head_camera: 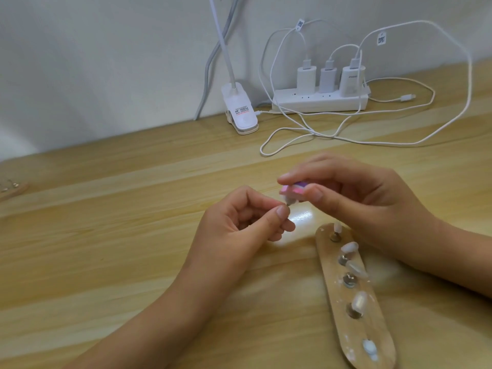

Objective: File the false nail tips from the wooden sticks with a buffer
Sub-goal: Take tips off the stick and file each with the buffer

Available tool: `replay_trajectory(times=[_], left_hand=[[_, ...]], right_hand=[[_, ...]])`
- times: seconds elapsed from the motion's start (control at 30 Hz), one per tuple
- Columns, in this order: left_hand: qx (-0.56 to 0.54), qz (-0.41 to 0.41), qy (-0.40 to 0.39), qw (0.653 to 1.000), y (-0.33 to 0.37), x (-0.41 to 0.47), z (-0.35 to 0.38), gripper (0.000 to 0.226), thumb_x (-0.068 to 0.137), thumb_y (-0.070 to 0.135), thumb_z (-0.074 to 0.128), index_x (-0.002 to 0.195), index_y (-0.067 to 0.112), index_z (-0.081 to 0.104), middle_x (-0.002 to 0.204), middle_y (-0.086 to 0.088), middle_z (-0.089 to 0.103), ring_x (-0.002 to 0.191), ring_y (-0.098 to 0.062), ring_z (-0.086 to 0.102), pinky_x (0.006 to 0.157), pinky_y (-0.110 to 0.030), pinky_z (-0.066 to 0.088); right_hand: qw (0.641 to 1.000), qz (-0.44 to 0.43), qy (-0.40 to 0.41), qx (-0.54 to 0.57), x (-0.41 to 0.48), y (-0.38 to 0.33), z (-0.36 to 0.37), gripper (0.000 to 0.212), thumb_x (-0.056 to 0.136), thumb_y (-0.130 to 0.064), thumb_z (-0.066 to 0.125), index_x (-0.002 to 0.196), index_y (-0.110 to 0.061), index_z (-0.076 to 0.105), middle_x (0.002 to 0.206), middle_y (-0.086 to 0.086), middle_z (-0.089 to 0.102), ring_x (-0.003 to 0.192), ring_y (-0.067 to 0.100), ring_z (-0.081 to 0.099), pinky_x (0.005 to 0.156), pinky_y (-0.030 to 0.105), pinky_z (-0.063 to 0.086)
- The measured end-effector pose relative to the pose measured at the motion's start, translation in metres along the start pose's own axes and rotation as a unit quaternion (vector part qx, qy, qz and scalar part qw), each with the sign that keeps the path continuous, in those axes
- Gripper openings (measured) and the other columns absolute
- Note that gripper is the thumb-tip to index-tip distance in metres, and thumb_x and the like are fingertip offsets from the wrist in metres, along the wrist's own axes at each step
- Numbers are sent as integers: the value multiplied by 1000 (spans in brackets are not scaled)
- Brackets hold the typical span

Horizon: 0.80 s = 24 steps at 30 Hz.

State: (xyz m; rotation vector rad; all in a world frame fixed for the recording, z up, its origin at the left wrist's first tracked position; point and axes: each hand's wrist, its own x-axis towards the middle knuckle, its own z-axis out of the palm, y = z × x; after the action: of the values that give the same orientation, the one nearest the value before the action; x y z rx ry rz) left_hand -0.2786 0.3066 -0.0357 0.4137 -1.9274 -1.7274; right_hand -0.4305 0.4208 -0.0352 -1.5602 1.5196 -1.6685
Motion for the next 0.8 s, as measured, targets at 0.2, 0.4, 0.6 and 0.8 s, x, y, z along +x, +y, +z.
replay_trajectory(times=[0.2,0.4,0.6,0.8], left_hand=[[-6,-4,8,1000,2,0,1,10,75,22,69,77,12,66,69,-5,73,62,-7,64,61,-14,49],[-28,-8,25,999,-1,2,-1,8,74,25,73,78,18,72,71,-7,73,60,-7,63,60,-13,48],[-14,-12,18,1000,-7,6,-4,13,76,27,78,85,18,78,65,2,68,61,-6,57,60,-11,46],[-38,-15,9,999,-7,8,-1,10,70,23,68,73,18,76,58,-3,64,52,-6,55,53,-11,44]], right_hand=[[1000,4,-3,-12,0,3,-1,19,94,-23,63,110,-19,71,106,7,68,104,15,67,90,24,52],[1000,-7,10,7,2,4,-1,32,83,-21,73,114,-14,66,112,6,65,105,16,66,93,24,51],[991,-87,8,-101,2,1,-2,30,79,-13,78,104,-6,62,109,9,60,107,20,61,94,30,51],[979,-111,2,-173,1,-3,-4,27,80,-13,79,103,-6,67,110,4,63,110,13,59,98,24,44]])
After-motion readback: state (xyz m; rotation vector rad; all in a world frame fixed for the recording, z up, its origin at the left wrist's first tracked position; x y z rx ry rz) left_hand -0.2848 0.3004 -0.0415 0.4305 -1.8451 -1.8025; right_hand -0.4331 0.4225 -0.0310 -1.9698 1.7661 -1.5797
